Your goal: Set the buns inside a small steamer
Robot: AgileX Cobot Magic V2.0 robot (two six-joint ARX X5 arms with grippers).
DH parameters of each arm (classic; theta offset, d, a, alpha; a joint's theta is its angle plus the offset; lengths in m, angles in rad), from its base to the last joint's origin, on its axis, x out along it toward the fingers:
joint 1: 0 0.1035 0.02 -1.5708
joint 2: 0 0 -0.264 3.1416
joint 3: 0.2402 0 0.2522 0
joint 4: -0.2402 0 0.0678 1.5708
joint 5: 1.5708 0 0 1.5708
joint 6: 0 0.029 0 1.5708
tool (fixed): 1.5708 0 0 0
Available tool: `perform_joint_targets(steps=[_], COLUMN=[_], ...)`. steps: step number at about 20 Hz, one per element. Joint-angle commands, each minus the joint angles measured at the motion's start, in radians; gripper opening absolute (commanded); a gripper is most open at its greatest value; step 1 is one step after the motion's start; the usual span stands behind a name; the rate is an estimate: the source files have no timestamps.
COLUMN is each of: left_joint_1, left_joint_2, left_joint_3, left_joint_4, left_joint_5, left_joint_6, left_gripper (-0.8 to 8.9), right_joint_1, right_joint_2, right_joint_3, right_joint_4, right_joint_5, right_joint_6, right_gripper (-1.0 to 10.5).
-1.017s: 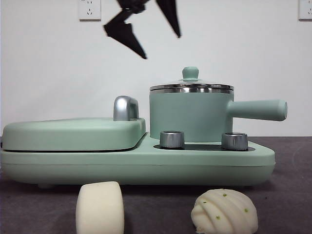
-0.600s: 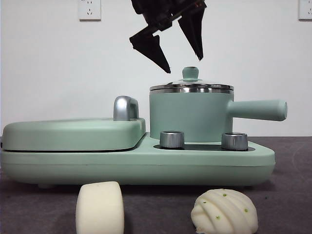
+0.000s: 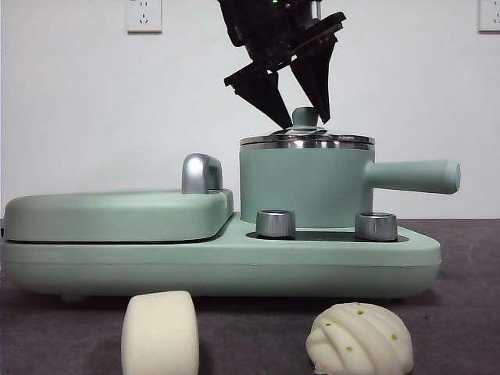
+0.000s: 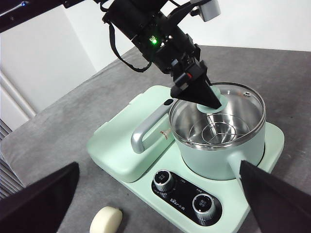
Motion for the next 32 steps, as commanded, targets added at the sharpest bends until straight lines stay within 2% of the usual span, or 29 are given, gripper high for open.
perform_joint_targets(steps=[1, 6, 9, 15, 18, 22, 26, 28, 32], left_joint_1=[-0.019, -0.024, -0.023, -0.019, 0.003, 0.056, 0.12, 0.154, 0.219], left_joint_2=[0.025, 0.025, 0.025, 0.022, 0.005, -0.037, -0.067, -0.077, -0.084], left_joint_3=[0.032, 0.032, 0.049, 0.216, 0.275, 0.281, 0.281, 0.281, 0.281], left_joint_4=[0.003, 0.0, -0.004, -0.116, -0.174, -0.22, -0.233, -0.237, -0.237], left_joint_5=[-0.001, -0.008, -0.028, -0.031, -0.031, -0.031, -0.031, -0.031, -0.031], left_joint_6=[0.031, 0.042, 0.052, 0.05, 0.033, 0.033, 0.033, 0.033, 0.033], left_gripper=[2.08, 1.19, 1.19, 1.19, 1.19, 1.19, 1.2, 1.19, 1.19], right_joint_1=[0.0, 0.0, 0.0, 0.0, 0.0, 0.014, 0.095, 0.179, 0.399], right_joint_2=[0.004, 0.004, 0.004, 0.004, 0.008, 0.051, 0.13, 0.191, 0.332], right_joint_3=[0.014, 0.014, 0.014, 0.014, 0.014, 0.033, 0.072, 0.102, 0.159], right_joint_4=[0.01, 0.01, 0.01, 0.008, -0.018, -0.099, -0.129, -0.13, -0.132], right_joint_5=[-0.003, -0.003, -0.003, -0.002, 0.047, 0.049, 0.059, 0.092, 0.242], right_joint_6=[-0.004, -0.004, -0.004, -0.004, -0.003, 0.006, 0.062, 0.105, 0.183], right_gripper=[5.3, 5.3, 5.3, 5.3, 5.2, 5.0, 4.9, 4.9, 4.9])
